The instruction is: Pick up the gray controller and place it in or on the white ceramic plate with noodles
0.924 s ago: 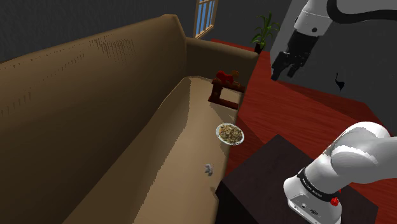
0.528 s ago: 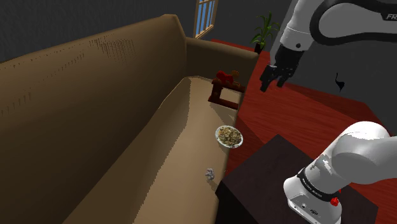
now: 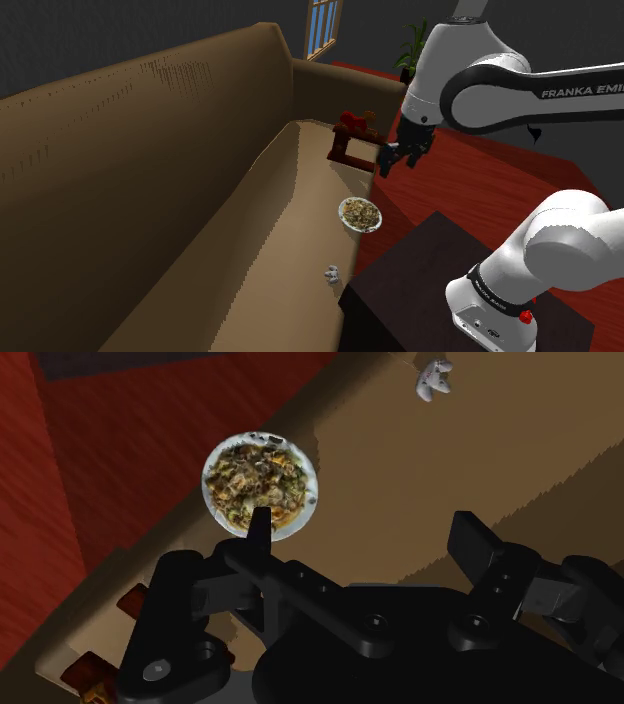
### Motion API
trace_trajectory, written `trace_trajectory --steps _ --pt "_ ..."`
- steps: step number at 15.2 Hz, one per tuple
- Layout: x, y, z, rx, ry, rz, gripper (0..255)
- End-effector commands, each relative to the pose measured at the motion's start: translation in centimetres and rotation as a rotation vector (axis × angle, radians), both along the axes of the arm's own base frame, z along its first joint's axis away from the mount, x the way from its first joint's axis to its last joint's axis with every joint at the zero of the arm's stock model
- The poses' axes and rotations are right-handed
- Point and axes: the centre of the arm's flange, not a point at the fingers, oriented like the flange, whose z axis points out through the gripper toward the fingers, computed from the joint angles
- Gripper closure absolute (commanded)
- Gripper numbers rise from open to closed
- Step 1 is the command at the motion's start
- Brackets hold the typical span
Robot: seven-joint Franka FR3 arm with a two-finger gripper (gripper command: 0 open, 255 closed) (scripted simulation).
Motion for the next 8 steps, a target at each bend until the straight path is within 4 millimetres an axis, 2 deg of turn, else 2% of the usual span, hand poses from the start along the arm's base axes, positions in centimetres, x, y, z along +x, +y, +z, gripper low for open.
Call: trace_trajectory --steps 1,8 --pt "-0.2 1.6 -2.3 -0.012 -0.002 -0.002 0" --pt "0.7 7.1 -10.2 -0.055 0.002 -0.005 0"
